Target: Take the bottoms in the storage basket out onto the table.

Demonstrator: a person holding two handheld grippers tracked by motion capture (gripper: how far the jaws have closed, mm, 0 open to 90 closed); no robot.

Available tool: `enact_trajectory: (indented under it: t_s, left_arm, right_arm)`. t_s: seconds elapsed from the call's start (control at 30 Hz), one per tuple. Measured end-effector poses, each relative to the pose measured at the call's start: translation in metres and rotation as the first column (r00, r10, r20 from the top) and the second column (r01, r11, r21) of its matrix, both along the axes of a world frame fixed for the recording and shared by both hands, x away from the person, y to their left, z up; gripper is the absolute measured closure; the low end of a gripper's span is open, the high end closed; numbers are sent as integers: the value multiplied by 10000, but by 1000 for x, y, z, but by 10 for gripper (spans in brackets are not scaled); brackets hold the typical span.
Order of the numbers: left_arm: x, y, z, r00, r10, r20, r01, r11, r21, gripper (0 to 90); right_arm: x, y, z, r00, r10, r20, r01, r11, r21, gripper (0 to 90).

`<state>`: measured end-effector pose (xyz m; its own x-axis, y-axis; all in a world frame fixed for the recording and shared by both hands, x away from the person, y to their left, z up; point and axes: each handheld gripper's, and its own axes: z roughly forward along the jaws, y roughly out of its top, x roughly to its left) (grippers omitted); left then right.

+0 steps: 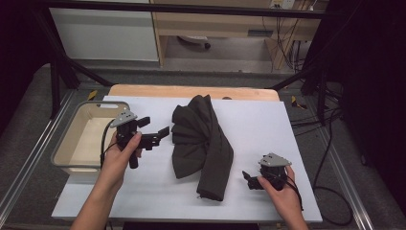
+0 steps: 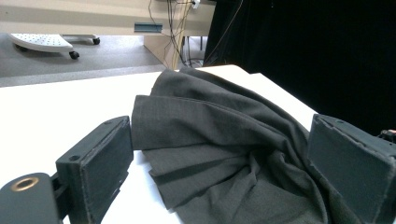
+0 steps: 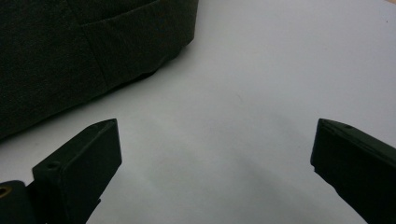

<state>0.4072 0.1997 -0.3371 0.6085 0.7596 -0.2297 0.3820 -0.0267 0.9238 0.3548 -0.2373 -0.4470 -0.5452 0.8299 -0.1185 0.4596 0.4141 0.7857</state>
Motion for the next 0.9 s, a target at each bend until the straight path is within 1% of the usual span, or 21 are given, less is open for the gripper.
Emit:
enact_trajectory:
  t_s: [0.13,0.27,0.43,0.6,0.73,0.8,0.83,0.9]
  left_arm:
    - [0,9,3,10000,66,-39,-66,9999,-137,70]
    - [1,23,4,9991,408,-137,-412,9988,-280,70]
    - [2,37,6,9980,615,-158,-621,9970,-454,69]
    - [2,44,8,9971,744,-175,-752,9958,-521,68]
    - [3,49,8,9966,811,-173,-819,9955,-473,69]
    - [3,51,9,9973,721,-104,-726,9950,-684,70]
    - [3,53,10,9975,700,-76,-704,9953,-671,60]
    - [3,58,12,9954,952,-46,-953,9938,-579,30]
  right_arm:
    - [1,0,0,10000,-21,47,21,10000,0,28]
    - [2,2,-1,10000,21,-19,-21,10000,-31,27]
    - [2,1,-1,10000,-15,-44,15,10000,3,27]
    - [2,0,-1,10000,-32,-73,32,10000,44,27]
    - [2,0,-1,10000,-37,-16,37,10000,57,27]
    - [2,-1,-1,10000,-47,-38,48,10000,63,27]
    - [2,-1,0,10000,-43,-49,43,10000,46,27]
    - [2,-1,0,10000,-52,-29,52,10000,63,27]
